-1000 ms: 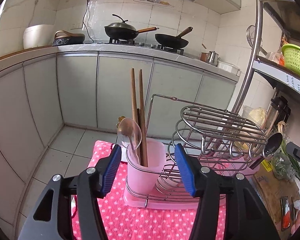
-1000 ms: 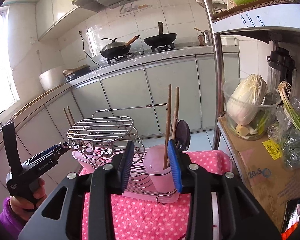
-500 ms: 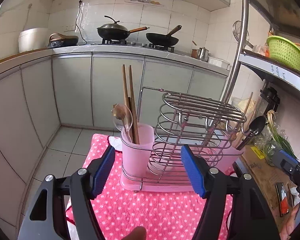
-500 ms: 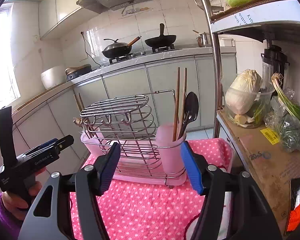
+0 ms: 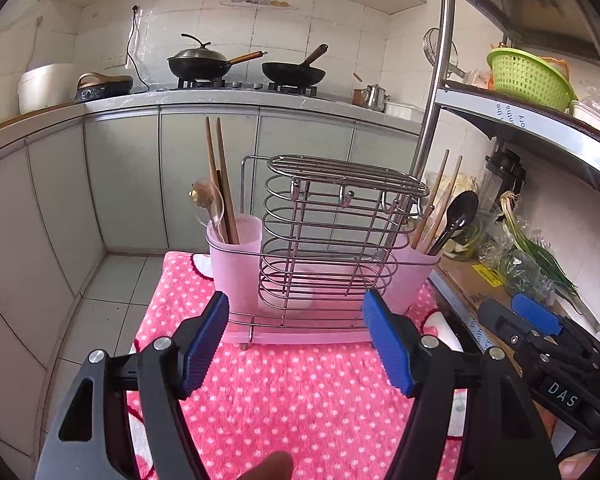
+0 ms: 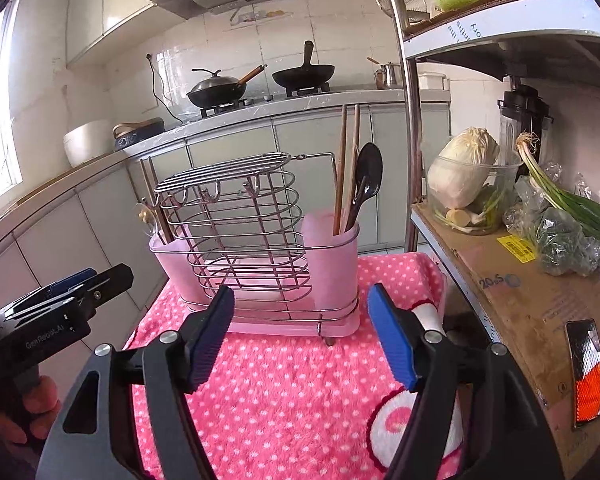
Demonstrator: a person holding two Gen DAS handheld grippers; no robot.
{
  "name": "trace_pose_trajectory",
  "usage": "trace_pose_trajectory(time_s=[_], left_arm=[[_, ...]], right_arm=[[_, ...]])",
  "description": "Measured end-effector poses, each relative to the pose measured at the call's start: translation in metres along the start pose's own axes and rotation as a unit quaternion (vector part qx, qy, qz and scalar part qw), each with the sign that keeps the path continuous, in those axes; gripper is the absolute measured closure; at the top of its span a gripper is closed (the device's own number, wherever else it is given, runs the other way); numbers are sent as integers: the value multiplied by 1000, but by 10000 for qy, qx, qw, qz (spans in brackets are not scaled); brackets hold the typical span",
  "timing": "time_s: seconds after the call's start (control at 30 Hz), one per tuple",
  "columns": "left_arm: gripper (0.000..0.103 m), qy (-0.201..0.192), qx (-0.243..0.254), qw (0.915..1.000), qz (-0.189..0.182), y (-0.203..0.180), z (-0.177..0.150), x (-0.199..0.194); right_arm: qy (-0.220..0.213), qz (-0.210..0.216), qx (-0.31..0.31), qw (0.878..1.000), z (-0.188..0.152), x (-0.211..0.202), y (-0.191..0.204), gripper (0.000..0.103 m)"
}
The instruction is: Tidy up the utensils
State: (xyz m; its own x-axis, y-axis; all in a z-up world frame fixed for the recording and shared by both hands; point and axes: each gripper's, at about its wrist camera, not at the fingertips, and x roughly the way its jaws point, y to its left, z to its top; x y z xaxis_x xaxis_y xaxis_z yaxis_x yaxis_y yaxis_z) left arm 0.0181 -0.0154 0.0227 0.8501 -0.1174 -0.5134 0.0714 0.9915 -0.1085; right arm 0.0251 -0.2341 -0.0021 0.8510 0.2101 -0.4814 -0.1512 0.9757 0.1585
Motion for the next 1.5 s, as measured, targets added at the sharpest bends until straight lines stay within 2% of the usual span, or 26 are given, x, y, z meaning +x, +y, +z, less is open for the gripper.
trace_pose_trajectory(time_s=[0.17,0.8,1.5], left_arm=[[35,7,23,10000,-36,-4,-5,-8],[35,18,30,9997,244,-1,-20,-21],[35,101,43,9994,323,-1,-21,-12]], right_arm=[[6,-10,-36,10000,-3,0,3,33],[-48,92,-317,9994,-14,3,27,33],[68,200,-241,9995,-19,13,26,33]])
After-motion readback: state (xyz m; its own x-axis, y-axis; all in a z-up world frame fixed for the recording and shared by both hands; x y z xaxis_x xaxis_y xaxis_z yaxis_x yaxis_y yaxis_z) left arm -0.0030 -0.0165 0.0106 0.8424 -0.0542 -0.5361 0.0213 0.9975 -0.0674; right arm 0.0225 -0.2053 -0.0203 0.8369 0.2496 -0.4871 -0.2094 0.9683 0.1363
